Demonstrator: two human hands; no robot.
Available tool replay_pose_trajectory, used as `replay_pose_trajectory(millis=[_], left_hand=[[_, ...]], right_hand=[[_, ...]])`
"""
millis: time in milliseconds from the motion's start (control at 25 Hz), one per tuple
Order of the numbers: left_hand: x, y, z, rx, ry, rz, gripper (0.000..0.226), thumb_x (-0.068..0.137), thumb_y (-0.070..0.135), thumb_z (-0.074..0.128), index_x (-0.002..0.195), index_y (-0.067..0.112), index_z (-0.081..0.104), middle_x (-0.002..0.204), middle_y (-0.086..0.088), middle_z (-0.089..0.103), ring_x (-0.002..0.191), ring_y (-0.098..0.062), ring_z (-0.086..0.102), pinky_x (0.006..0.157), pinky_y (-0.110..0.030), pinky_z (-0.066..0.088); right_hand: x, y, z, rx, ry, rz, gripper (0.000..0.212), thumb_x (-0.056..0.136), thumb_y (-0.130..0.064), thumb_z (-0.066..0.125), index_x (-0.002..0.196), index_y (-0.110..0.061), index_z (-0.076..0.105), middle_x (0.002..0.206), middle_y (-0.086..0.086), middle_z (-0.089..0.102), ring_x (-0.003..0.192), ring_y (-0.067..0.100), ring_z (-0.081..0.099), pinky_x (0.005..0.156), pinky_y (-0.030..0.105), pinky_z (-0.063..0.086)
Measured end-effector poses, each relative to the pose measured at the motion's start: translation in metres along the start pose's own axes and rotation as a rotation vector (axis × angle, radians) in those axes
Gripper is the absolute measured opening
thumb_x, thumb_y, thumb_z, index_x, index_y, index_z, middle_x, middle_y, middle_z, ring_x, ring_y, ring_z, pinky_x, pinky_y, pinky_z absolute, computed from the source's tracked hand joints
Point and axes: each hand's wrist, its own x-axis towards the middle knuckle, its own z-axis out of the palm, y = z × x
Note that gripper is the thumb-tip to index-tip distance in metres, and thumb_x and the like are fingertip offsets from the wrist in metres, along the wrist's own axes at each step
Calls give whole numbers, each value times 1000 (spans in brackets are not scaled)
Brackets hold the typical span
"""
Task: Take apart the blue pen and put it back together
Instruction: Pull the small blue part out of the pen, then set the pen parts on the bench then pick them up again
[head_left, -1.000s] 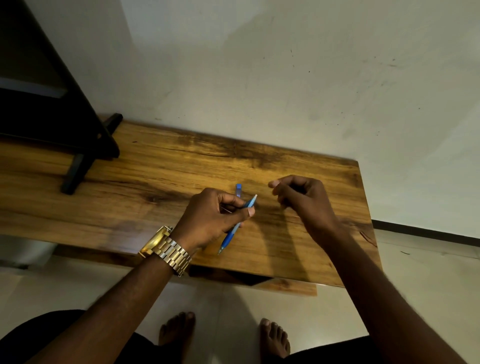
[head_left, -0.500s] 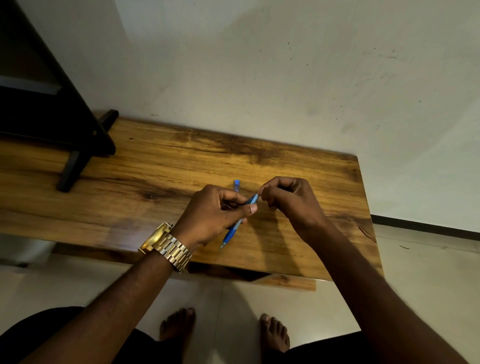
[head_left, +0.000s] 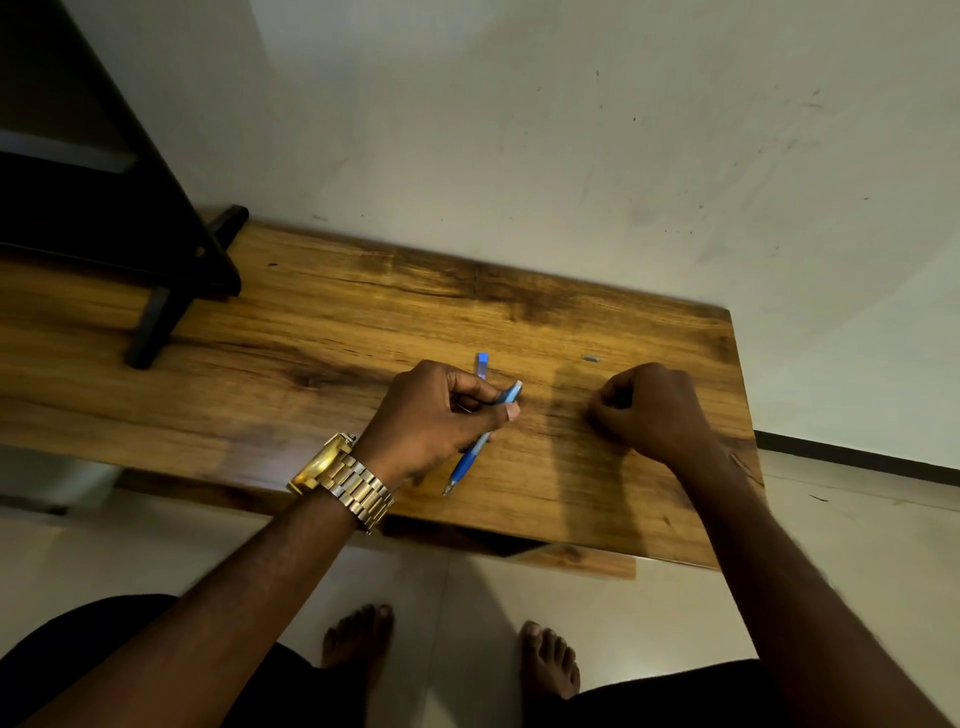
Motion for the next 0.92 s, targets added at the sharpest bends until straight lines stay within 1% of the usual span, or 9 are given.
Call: replay_pose_trajectory(millis=[120, 240, 400, 440, 480, 560, 640, 760, 920], left_hand=[[0, 0, 2, 14, -20, 7, 20, 89, 32, 89, 107, 23, 87, 91, 3, 86, 84, -11, 84, 71, -25, 65], [-2, 1, 1, -3, -24, -6, 20, 89, 31, 89, 107, 23, 87, 92, 1, 87, 85, -13, 85, 78, -32, 69], [-1, 0, 0, -25, -19, -13, 19, 89, 31, 89, 106, 23, 87, 92, 1, 87, 85, -13, 85, 77, -33, 70], [0, -1, 1, -42, -4, -14, 19, 89, 31, 90, 106, 23, 87, 92, 2, 87, 85, -12, 85, 74, -30, 69], [1, -1, 2, -65, 13, -18, 19, 88, 31, 90, 106, 23, 86, 93, 3, 87, 86, -11, 85, 72, -26, 68], [3, -1, 7, -140, 48, -29, 22, 88, 28, 91, 108, 20, 85, 96, 3, 87, 89, -12, 85, 69, -23, 66], [6, 0, 15, -220, 87, -28, 23, 88, 23, 90, 109, 16, 84, 96, 0, 87, 88, -16, 86, 69, -24, 67], [11, 3, 24, -239, 121, -29, 22, 88, 23, 90, 107, 15, 84, 95, -2, 87, 86, -18, 86, 70, -24, 67], [15, 5, 25, -87, 223, -4, 24, 88, 32, 91, 104, 15, 85, 86, -1, 86, 76, -14, 84, 70, -25, 68]], right_hand=[[7, 3, 6, 15, 3, 71, 18, 90, -31, 88, 81, -15, 84, 70, -12, 69, 68, 0, 62, 51, 6, 36], [6, 0, 5, 130, -44, 128, 22, 88, -34, 90, 81, -15, 83, 72, -7, 73, 65, 5, 66, 47, 7, 43], [-8, -7, -16, 468, 414, 117, 20, 100, -41, 76, 92, -24, 82, 81, -7, 78, 73, 8, 72, 71, 29, 59], [-13, -9, -20, 540, 432, 108, 21, 102, -41, 73, 93, -24, 82, 82, -5, 79, 74, 10, 72, 73, 33, 59], [-18, -14, -22, 608, 339, 87, 22, 103, -39, 71, 95, -23, 82, 84, -2, 80, 75, 13, 73, 73, 36, 60], [-31, -29, -16, 622, -43, 62, 22, 103, -39, 71, 97, -22, 84, 91, 0, 82, 84, 19, 76, 78, 40, 61], [-45, -46, -4, 525, -339, 38, 17, 99, -40, 76, 97, -25, 85, 92, -4, 84, 84, 12, 77, 72, 31, 61], [-55, -60, 13, 559, -307, 40, 10, 93, -30, 85, 94, -21, 82, 81, -4, 83, 67, 4, 75, 59, 18, 54], [-53, -63, 21, 595, -176, 121, 10, 90, -24, 88, 88, -18, 81, 75, 0, 83, 62, 6, 76, 58, 17, 55]])
